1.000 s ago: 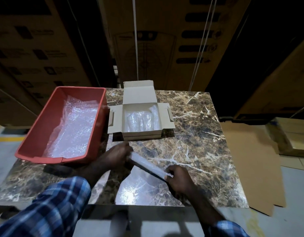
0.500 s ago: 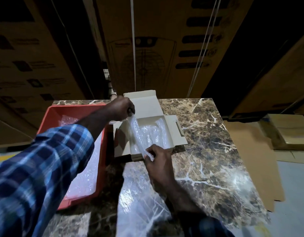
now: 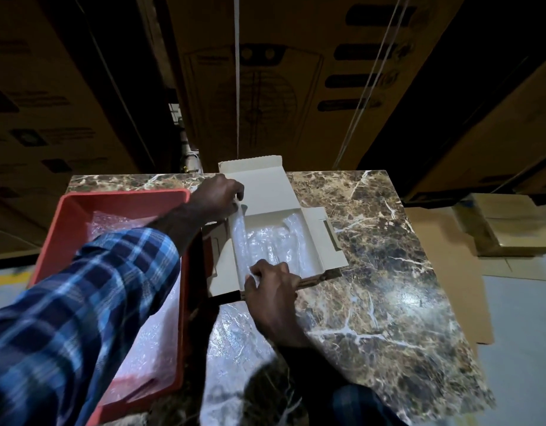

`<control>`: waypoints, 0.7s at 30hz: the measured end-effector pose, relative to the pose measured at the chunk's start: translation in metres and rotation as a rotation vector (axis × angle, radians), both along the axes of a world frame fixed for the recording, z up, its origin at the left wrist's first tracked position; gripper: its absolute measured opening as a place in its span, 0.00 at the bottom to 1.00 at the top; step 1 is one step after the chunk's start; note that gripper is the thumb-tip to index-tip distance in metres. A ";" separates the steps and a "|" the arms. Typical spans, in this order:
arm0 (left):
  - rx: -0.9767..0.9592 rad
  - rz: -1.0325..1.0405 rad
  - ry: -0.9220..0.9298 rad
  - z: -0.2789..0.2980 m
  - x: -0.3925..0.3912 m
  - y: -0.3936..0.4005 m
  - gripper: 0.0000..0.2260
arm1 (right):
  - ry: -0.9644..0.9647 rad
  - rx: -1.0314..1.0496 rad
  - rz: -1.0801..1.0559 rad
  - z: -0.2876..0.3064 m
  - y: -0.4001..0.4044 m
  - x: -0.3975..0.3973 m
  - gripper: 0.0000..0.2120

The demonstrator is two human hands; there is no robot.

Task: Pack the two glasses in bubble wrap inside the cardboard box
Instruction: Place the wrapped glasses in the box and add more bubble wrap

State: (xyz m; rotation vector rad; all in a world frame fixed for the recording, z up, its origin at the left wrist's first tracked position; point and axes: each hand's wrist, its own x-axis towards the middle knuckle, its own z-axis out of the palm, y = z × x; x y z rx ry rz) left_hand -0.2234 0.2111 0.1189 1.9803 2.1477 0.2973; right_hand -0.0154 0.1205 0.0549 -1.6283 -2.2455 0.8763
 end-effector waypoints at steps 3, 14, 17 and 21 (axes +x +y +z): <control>0.013 -0.003 0.029 -0.004 0.000 0.001 0.09 | 0.002 0.042 0.051 0.001 0.005 -0.004 0.11; -0.011 -0.069 0.101 -0.005 0.006 0.004 0.07 | -0.222 0.006 0.273 0.007 0.033 -0.015 0.13; -0.021 -0.091 0.158 -0.005 0.012 0.001 0.08 | -0.366 0.106 0.375 0.009 0.037 -0.019 0.11; 0.027 -0.138 0.238 -0.011 0.015 -0.005 0.09 | -0.496 0.225 0.497 0.013 0.040 -0.021 0.14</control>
